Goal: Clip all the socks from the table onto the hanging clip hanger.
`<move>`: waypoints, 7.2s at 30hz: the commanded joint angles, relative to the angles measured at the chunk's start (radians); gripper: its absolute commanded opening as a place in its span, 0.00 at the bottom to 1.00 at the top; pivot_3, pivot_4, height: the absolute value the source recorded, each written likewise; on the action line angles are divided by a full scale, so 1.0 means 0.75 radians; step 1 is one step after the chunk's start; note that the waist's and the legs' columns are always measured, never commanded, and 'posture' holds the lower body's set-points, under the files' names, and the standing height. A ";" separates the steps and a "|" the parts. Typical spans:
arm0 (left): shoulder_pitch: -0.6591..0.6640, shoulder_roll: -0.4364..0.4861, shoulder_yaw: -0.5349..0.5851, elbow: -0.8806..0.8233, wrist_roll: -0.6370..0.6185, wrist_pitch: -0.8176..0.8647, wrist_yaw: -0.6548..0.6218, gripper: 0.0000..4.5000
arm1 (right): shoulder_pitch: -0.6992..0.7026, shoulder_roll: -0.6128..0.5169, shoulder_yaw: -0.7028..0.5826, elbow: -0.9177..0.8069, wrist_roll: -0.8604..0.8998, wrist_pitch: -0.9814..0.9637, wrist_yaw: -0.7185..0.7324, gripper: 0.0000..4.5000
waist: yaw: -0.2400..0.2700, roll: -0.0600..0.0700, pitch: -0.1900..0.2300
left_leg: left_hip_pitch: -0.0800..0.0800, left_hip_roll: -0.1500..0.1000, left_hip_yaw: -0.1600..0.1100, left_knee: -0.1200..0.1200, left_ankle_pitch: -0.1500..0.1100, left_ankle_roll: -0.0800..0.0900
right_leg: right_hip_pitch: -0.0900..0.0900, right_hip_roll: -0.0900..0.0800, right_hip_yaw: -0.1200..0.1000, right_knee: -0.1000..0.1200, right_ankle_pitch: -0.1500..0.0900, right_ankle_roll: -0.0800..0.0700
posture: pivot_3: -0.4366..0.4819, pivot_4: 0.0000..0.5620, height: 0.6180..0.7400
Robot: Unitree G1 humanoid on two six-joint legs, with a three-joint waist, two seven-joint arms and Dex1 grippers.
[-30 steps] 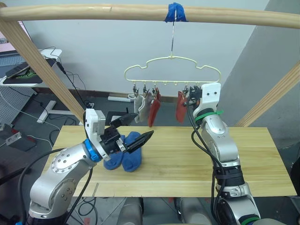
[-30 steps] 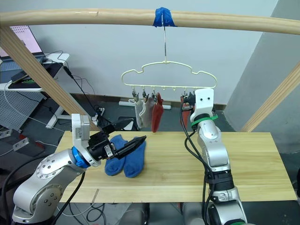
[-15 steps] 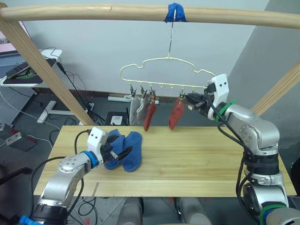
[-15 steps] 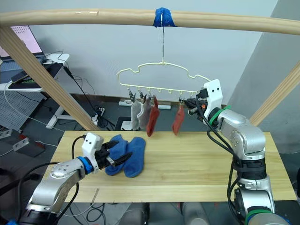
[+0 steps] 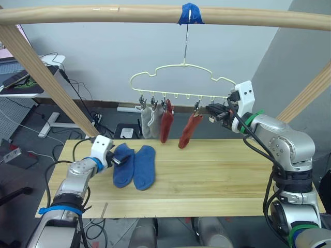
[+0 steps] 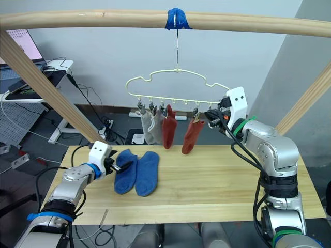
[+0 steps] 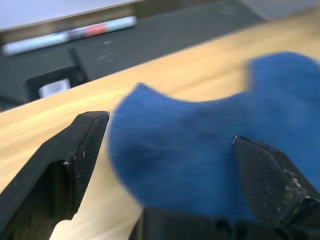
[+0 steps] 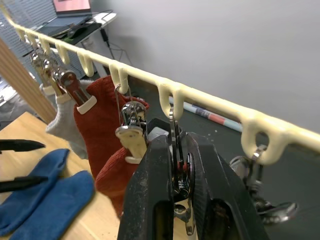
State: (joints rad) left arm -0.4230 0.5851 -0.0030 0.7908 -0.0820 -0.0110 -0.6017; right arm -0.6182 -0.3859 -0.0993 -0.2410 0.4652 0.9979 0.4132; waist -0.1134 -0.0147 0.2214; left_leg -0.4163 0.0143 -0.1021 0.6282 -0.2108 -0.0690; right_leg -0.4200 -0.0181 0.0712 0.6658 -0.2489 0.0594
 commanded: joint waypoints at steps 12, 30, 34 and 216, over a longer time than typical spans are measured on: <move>-0.167 -0.093 0.013 0.387 0.050 -0.018 -0.092 0.92 | -0.015 -0.001 -0.030 -0.050 0.045 0.023 -0.044 0.03 | -0.034 -0.001 -0.001 | 0.000 -0.001 -0.002 0.001 0.000 0.000 | 0.000 0.000 -0.001 0.004 0.000 0.001 | 0.26 0.33 1.00; 0.012 -0.031 0.121 -0.007 -0.052 -0.121 -0.154 0.01 | -0.044 0.030 -0.021 0.047 0.046 -0.046 -0.053 0.03 | -0.039 -0.002 -0.002 | 0.010 -0.001 -0.001 0.001 0.005 0.007 | 0.002 0.000 0.001 0.017 -0.004 0.006 | 0.32 0.33 1.00; 0.158 -0.021 0.241 -0.537 -0.352 0.138 -0.310 0.01 | -0.070 0.041 -0.081 0.086 0.118 0.018 -0.040 0.03 | -0.031 -0.002 -0.002 | 0.006 -0.001 -0.002 0.001 0.005 0.007 | -0.001 0.000 0.000 0.017 -0.001 0.002 | 0.33 0.33 1.00; 0.363 0.014 0.207 -1.881 -0.964 0.770 -0.231 1.00 | 0.289 0.377 0.144 -0.002 -0.567 -0.809 -0.669 0.55 | 0.014 -0.002 0.000 | 0.000 0.001 0.004 -0.003 0.005 0.008 | -0.001 0.000 0.002 -0.003 -0.001 0.007 | 0.40 0.34 1.00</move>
State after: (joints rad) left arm -0.1384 0.5887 0.1446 -0.5988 -0.8060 0.5947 -0.7743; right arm -0.3825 -0.1083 0.0218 -0.2251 0.0548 0.4177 -0.0885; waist -0.1027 -0.0164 0.2215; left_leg -0.4163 0.0148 -0.0992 0.6260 -0.2072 -0.0631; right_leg -0.4204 -0.0182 0.0730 0.6638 -0.2498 0.0646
